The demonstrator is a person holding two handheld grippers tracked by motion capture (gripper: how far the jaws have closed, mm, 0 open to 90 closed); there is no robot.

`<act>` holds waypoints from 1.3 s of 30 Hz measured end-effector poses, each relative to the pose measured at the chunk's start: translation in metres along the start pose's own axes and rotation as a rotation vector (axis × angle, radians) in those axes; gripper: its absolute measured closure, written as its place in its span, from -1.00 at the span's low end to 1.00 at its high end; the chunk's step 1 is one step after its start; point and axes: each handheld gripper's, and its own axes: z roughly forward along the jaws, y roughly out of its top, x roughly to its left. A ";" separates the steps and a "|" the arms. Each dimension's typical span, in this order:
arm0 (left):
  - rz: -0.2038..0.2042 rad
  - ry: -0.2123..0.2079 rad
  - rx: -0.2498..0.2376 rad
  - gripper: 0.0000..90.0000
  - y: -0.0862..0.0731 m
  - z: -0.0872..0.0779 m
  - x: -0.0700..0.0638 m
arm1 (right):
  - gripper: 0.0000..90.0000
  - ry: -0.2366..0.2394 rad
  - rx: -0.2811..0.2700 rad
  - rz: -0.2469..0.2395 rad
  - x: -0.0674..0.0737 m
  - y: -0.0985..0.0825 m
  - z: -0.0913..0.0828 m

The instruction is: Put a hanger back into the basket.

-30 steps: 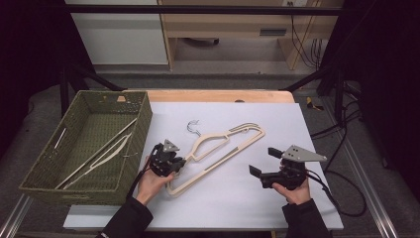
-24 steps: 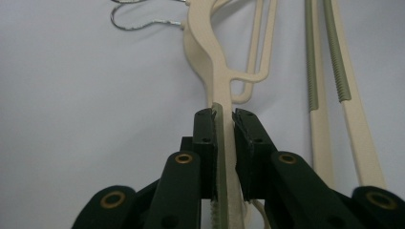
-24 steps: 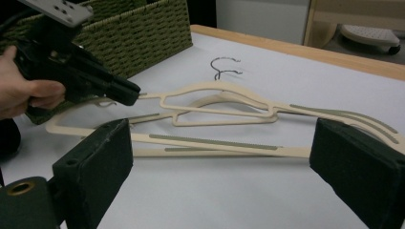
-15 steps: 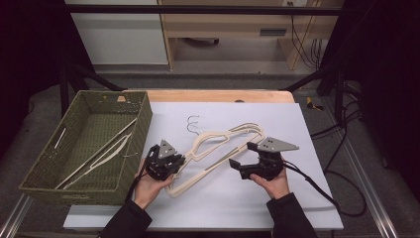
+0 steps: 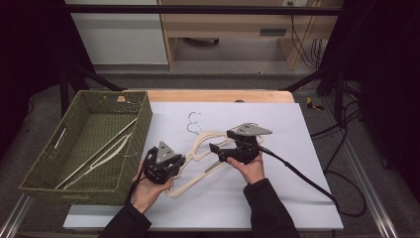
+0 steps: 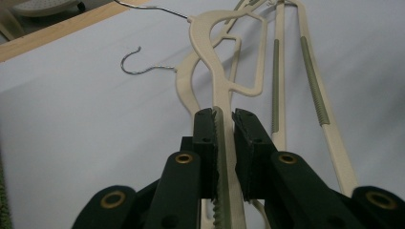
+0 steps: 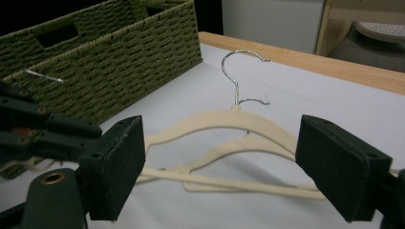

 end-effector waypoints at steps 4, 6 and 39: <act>-0.004 -0.002 -0.002 0.76 -0.001 -0.001 -0.001 | -0.57 -0.008 0.002 0.018 -0.001 0.006 0.014; -0.004 -0.005 -0.002 0.76 -0.002 -0.002 0.000 | -0.55 -0.008 0.007 0.017 -0.003 0.009 0.023; 0.012 -0.002 -0.019 0.77 -0.005 -0.003 -0.004 | 0.38 -0.055 0.142 0.030 -0.019 0.012 0.102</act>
